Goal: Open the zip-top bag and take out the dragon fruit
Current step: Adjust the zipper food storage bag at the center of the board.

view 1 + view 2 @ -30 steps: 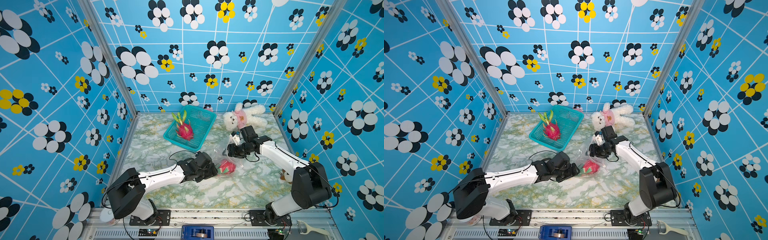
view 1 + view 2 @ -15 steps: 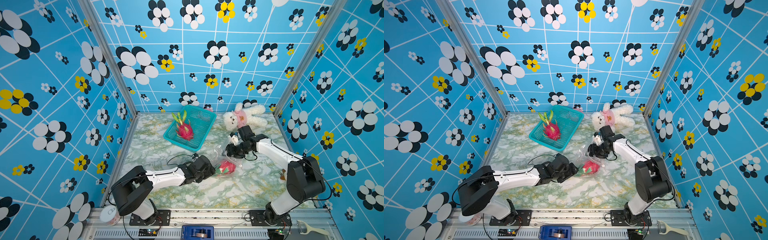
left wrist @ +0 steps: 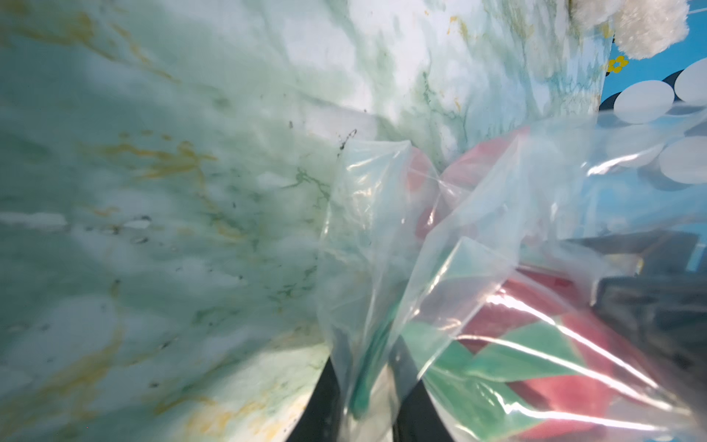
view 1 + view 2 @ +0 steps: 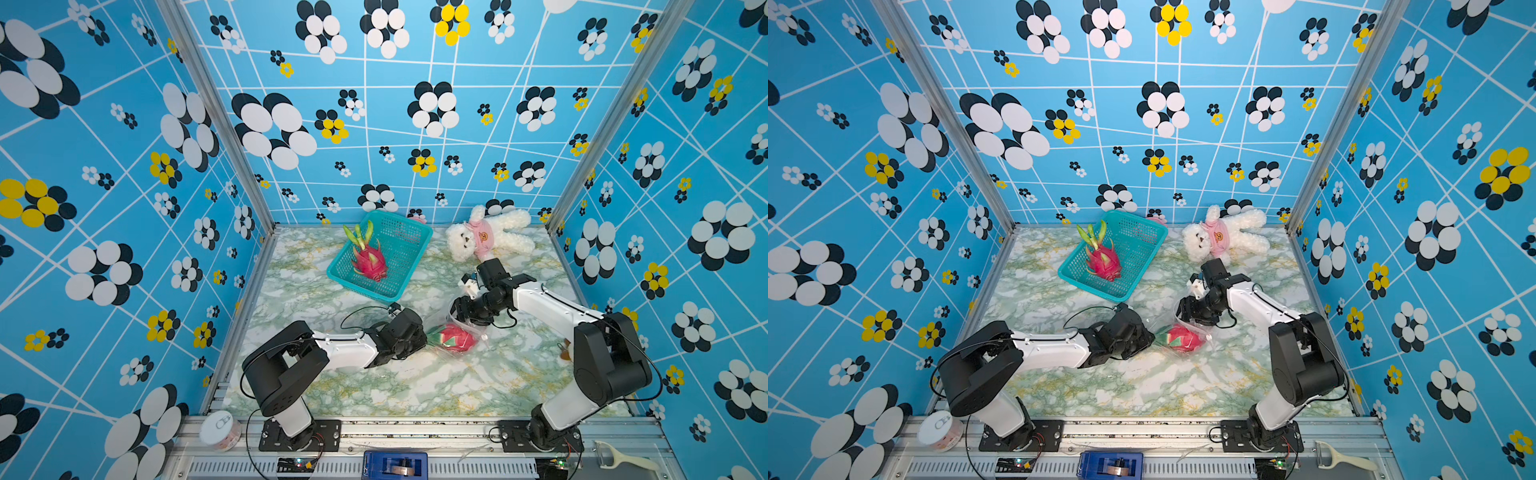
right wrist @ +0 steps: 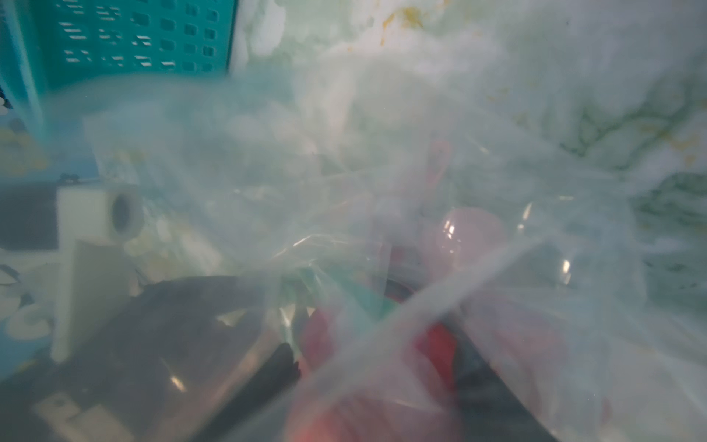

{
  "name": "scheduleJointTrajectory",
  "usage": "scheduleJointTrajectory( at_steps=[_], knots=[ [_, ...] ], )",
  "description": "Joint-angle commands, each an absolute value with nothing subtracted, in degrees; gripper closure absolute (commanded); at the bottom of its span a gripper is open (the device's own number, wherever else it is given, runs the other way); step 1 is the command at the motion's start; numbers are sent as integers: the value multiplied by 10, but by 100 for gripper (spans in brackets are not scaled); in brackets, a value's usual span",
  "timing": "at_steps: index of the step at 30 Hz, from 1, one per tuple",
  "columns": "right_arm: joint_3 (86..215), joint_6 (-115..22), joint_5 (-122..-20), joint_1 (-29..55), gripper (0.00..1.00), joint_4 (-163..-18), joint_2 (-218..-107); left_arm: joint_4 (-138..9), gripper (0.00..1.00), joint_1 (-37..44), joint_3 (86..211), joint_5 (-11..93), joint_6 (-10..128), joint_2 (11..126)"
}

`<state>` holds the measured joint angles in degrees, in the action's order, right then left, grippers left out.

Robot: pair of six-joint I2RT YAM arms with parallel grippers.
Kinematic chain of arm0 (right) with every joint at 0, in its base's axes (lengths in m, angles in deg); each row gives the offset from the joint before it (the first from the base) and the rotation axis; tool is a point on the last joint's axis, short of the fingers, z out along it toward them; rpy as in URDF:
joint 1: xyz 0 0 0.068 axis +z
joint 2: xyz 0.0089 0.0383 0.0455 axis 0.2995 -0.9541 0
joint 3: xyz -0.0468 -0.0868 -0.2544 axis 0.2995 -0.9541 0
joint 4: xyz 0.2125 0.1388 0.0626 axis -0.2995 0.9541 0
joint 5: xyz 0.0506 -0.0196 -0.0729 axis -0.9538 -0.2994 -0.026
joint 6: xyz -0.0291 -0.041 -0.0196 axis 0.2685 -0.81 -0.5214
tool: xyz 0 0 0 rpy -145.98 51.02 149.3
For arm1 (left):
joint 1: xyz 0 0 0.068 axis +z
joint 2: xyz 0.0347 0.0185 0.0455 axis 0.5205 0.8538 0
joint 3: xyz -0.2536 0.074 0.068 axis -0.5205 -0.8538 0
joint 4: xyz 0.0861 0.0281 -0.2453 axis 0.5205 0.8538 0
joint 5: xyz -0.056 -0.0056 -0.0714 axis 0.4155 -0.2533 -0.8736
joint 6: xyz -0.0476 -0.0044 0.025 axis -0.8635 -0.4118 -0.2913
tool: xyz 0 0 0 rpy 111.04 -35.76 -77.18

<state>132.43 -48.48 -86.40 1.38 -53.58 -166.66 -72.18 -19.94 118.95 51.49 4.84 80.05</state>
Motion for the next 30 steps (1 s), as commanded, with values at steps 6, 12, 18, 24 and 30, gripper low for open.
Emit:
scheduleJointTrajectory(
  at_steps=[6,12,18,24,30],
  knots=[
    [1211,-437,-934,16,30,-488,-1557,-523,62,-114,1360,422,235,813],
    [1156,-397,-945,13,29,-540,-1526,-513,40,-135,1289,434,198,738],
    [1145,-393,-946,7,29,-553,-1524,-568,40,-188,1226,446,160,712],
    [1155,-394,-951,5,29,-553,-1537,-622,40,-253,1172,491,120,691],
    [1162,-396,-955,5,29,-550,-1545,-639,43,-258,1147,510,105,671]
  ],
)
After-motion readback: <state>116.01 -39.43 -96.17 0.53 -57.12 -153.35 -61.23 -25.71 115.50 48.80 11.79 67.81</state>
